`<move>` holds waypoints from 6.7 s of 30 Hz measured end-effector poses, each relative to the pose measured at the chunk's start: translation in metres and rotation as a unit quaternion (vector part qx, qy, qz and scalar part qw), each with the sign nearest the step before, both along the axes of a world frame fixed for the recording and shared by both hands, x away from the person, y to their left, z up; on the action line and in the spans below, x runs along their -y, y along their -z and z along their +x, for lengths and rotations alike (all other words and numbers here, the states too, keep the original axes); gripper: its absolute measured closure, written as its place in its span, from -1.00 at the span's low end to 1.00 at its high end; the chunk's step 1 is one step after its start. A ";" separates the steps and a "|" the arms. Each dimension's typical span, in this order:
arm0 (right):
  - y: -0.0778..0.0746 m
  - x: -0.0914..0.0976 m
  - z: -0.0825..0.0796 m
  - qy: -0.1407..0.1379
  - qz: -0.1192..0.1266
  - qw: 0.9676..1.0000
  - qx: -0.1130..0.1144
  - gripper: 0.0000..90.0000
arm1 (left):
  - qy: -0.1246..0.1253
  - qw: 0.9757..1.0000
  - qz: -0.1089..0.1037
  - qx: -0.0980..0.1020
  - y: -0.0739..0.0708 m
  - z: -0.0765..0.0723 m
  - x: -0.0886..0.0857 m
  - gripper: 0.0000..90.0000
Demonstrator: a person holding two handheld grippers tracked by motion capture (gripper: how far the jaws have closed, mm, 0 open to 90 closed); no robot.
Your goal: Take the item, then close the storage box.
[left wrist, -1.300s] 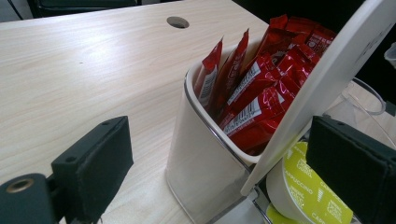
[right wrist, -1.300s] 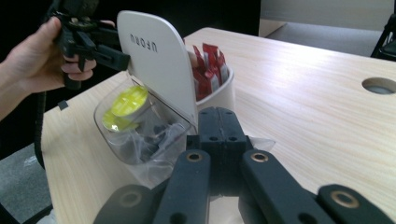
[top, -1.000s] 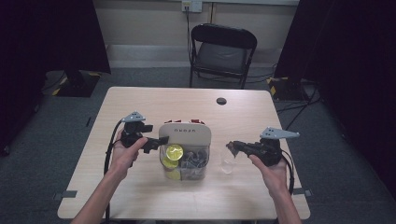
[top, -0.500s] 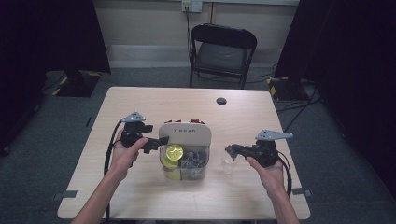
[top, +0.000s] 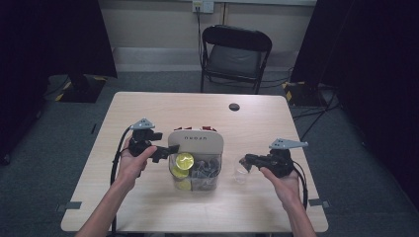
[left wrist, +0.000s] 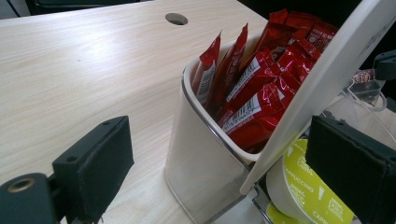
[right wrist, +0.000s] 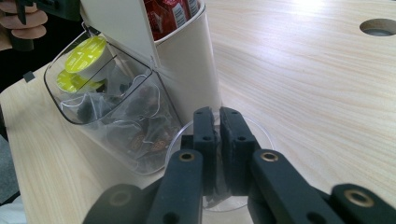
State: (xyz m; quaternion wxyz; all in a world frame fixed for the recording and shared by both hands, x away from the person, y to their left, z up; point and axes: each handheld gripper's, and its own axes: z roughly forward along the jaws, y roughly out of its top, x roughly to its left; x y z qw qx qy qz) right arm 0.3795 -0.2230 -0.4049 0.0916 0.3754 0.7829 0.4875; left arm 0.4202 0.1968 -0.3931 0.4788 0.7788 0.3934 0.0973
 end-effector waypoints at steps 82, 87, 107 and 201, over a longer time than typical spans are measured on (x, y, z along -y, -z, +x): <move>0.091 0.042 -0.024 0.150 -0.167 0.974 -0.034 -0.78 | -0.041 0.998 -0.049 0.008 -0.011 0.012 -0.043 -0.64; 0.095 0.040 -0.025 0.147 -0.161 0.976 -0.026 -0.91 | -0.038 0.998 -0.043 0.008 -0.011 0.011 -0.036 -0.64; 0.096 0.041 -0.026 0.148 -0.160 0.976 -0.018 -0.92 | -0.030 0.997 -0.064 0.021 -0.023 0.013 -0.023 -0.56; 0.097 0.041 -0.022 0.143 -0.163 0.976 -0.024 -1.00 | 0.015 1.000 -0.004 -0.022 0.011 -0.015 -0.012 -0.64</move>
